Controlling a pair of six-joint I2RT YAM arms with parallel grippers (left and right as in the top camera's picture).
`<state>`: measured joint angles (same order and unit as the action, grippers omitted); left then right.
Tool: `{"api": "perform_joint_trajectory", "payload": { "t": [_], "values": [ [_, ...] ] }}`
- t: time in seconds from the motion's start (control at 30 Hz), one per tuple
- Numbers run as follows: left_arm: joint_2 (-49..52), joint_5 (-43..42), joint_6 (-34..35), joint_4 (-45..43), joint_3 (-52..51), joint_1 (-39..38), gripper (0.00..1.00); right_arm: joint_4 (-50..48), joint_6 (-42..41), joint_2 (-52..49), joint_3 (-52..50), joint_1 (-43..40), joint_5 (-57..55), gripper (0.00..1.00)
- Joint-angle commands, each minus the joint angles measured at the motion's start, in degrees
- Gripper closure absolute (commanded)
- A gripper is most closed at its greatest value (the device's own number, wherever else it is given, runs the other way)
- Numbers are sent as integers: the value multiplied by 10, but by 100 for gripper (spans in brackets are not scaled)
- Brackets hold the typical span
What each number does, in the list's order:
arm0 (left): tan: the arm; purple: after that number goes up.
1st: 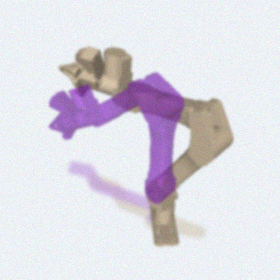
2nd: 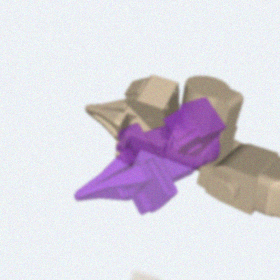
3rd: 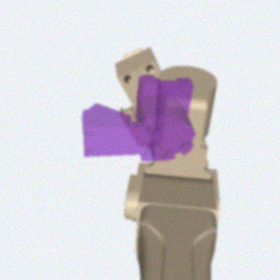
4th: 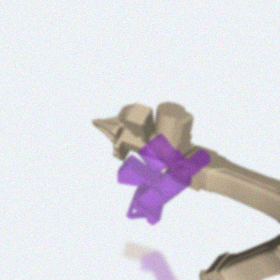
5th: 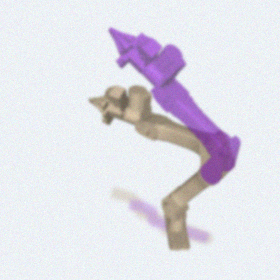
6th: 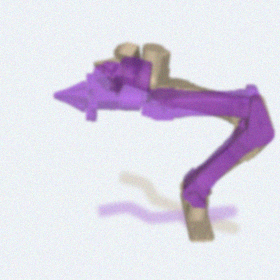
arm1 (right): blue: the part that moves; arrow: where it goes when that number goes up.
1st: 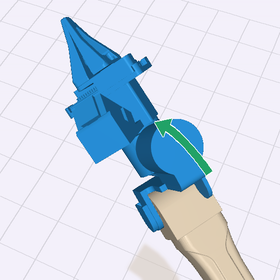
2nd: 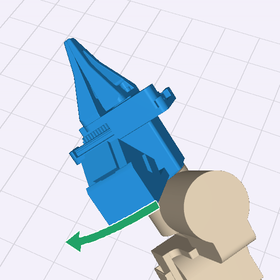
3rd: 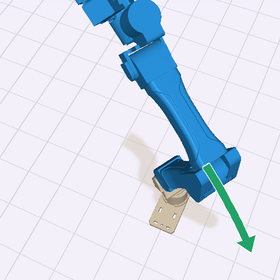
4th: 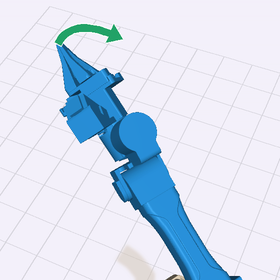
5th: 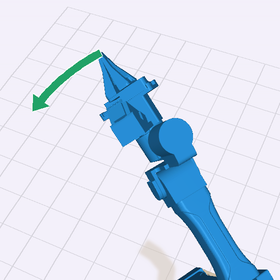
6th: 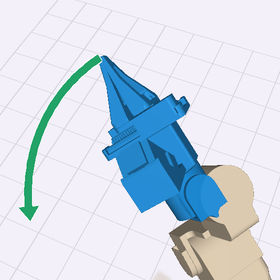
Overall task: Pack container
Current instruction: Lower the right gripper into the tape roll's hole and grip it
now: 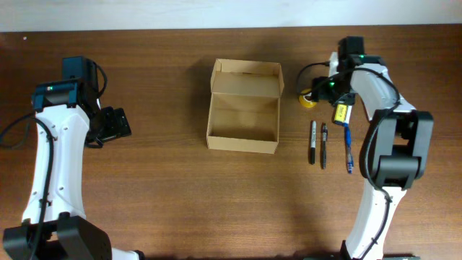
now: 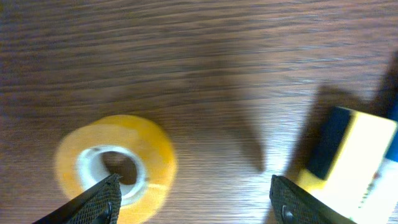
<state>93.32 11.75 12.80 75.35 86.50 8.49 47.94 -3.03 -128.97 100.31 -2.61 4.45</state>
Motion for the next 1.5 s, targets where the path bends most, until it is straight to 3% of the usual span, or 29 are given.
{"api": "perform_joint_trajectory", "payload": {
  "t": [0.0, 0.67, 0.8, 1.4, 1.47],
  "values": [
    [-15, -4, -9, -1, -1, 3, 0, 0, -4, -8, 8, 25, -27, 23],
    [-15, -4, -9, -1, -1, 3, 0, 23, -4, -46, 8, 25, -67, 23],
    [-15, -4, -9, -1, -1, 3, 0, 21, -4, -46, 9, 25, -67, 34],
    [-15, -4, -9, -1, -1, 3, 0, 28, -4, -47, 9, -16, -66, 33],
    [-15, -4, -9, -1, -1, 3, 0, 29, -4, -47, 9, -15, -58, 28]
  ]
}}
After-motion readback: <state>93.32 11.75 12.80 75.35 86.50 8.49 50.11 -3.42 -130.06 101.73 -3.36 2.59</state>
